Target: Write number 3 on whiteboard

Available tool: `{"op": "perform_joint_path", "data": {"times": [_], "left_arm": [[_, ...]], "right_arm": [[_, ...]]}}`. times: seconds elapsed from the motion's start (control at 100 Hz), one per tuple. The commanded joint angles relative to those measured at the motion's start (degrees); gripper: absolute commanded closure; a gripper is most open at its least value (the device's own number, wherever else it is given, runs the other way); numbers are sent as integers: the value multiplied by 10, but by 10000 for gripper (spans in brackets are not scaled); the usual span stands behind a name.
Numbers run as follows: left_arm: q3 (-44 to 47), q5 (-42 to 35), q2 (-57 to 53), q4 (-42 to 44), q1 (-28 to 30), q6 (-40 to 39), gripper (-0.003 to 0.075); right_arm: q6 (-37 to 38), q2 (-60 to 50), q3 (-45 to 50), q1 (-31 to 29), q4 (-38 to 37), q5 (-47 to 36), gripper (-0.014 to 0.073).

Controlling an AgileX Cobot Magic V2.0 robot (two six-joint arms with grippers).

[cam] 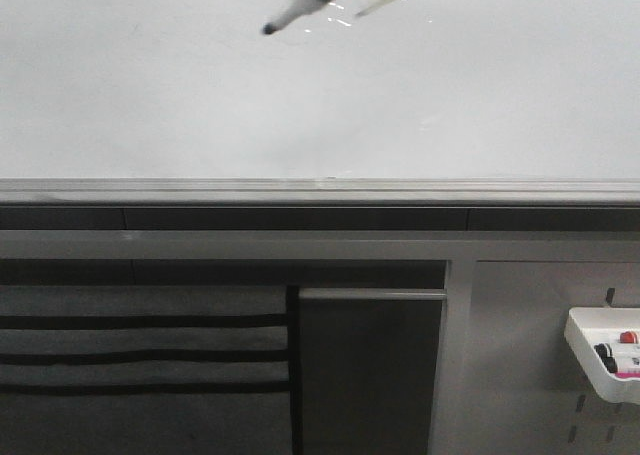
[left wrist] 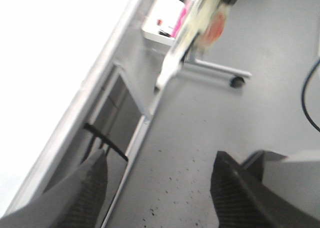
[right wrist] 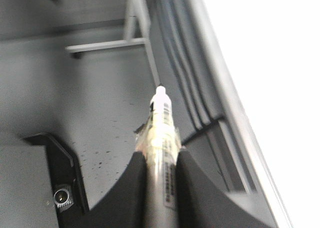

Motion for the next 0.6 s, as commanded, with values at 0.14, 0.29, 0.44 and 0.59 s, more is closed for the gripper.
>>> {"op": "perform_joint_path", "data": {"times": [0.14,0.29,0.44,0.59], "left_arm": [[82,-85,-96,-18,28,-26,301],[116,-121,-118,-19,28,-26,301],[116,-120,-117,-19,28,-26,301],[116,-120,-116,-19,28,-26,301]], "right_arm": [[187,-100,119,-54,-64,-157,599],[189,-120,176,-60,-63,-224,599],[189,-114,181,-60,-36,-245,599],[200,-70,151,-80,-13,-278,599]]}}
